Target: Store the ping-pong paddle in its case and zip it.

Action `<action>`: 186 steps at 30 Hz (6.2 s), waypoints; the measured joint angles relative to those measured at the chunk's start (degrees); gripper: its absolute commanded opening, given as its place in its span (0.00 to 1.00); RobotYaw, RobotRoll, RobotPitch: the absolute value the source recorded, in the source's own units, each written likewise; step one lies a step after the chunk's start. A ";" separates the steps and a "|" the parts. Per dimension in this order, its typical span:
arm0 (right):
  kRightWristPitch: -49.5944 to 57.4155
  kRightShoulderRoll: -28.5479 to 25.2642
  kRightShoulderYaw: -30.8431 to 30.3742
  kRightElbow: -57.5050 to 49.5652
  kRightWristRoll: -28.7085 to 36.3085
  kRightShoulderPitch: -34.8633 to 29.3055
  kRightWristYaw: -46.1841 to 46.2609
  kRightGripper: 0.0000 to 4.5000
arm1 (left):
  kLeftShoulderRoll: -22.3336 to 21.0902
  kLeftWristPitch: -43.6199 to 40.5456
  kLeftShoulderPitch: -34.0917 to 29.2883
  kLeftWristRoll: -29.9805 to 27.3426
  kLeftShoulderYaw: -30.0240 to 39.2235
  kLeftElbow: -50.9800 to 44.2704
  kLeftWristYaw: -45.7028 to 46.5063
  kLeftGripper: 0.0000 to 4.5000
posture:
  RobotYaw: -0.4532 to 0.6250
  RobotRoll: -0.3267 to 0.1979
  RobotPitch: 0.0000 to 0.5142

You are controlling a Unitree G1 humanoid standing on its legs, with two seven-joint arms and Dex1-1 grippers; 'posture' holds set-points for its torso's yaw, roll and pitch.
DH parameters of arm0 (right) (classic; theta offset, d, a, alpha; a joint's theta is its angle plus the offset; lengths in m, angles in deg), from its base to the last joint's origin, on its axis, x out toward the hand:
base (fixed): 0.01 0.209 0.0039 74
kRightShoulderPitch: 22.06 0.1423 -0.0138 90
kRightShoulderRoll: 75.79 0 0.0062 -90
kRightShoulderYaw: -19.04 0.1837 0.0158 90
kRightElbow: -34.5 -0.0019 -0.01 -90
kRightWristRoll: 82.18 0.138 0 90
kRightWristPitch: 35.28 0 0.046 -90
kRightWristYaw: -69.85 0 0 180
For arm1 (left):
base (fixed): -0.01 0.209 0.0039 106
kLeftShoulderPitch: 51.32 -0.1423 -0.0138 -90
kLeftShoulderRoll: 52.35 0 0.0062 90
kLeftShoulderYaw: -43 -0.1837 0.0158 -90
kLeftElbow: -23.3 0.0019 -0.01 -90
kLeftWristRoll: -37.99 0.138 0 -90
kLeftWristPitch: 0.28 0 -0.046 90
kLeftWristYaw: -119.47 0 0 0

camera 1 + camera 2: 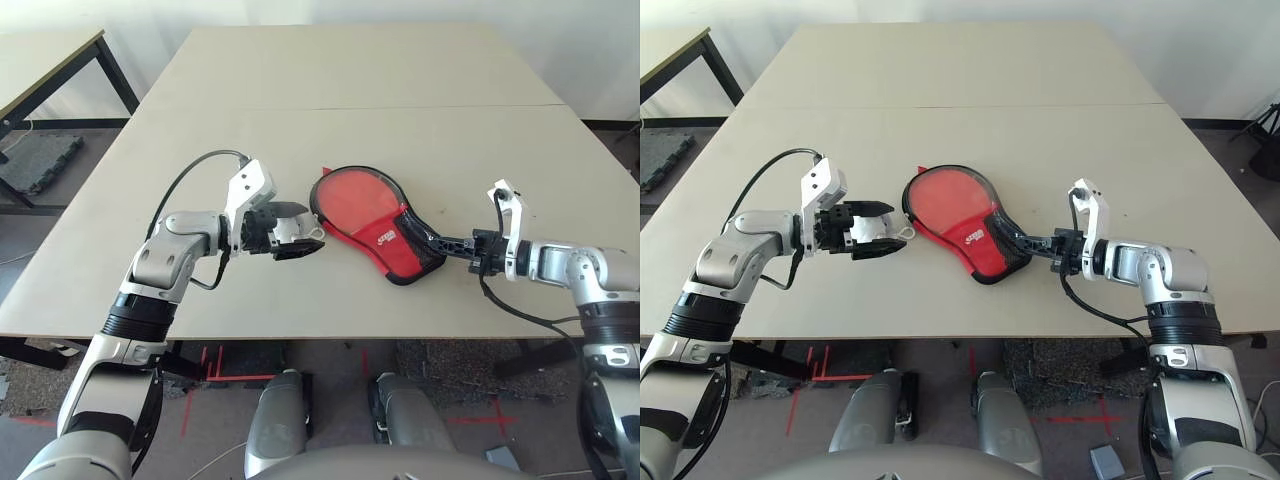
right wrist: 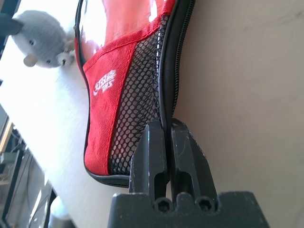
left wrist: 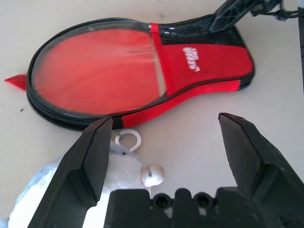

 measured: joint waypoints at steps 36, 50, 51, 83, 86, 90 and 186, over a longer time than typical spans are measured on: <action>8.04 -13.52 7.95 -16.53 9.43 -17.89 0.00 0.00 | 0.77 5.24 3.04 1.20 -0.57 6.77 -1.01 1.00 | 0.47 0.62 0.16; 1.83 -25.59 7.45 -18.10 9.69 -19.67 -9.88 0.87 | 0.07 5.21 3.12 1.55 -0.45 6.76 -1.02 1.00 | 0.49 0.62 0.15; 1.36 -26.37 8.36 -18.08 9.60 -19.31 -10.25 0.94 | -0.16 5.20 3.12 1.54 -0.35 6.76 -1.02 1.00 | 0.49 0.62 0.16; -27.08 -4.05 -18.72 -0.07 -17.04 4.91 -9.15 0.99 | -3.00 -2.03 0.75 0.23 2.82 -0.78 1.90 1.00 | 0.56 0.62 0.15; -27.21 -3.90 -18.72 -0.10 -17.74 4.89 -9.41 0.99 | -2.98 -1.99 0.56 0.36 2.79 -0.59 2.27 1.00 | 0.56 0.62 0.15; -27.29 -3.60 -18.63 -0.54 -18.15 4.51 -9.41 0.99 | -2.79 -0.25 1.22 2.32 2.01 1.06 3.74 1.00 | 0.55 0.62 0.15; -20.78 -1.11 -11.73 -20.49 -10.83 -10.36 -0.02 1.00 | 36.55 52.46 43.40 39.40 -10.85 69.06 23.48 0.00 | 0.38 0.62 0.28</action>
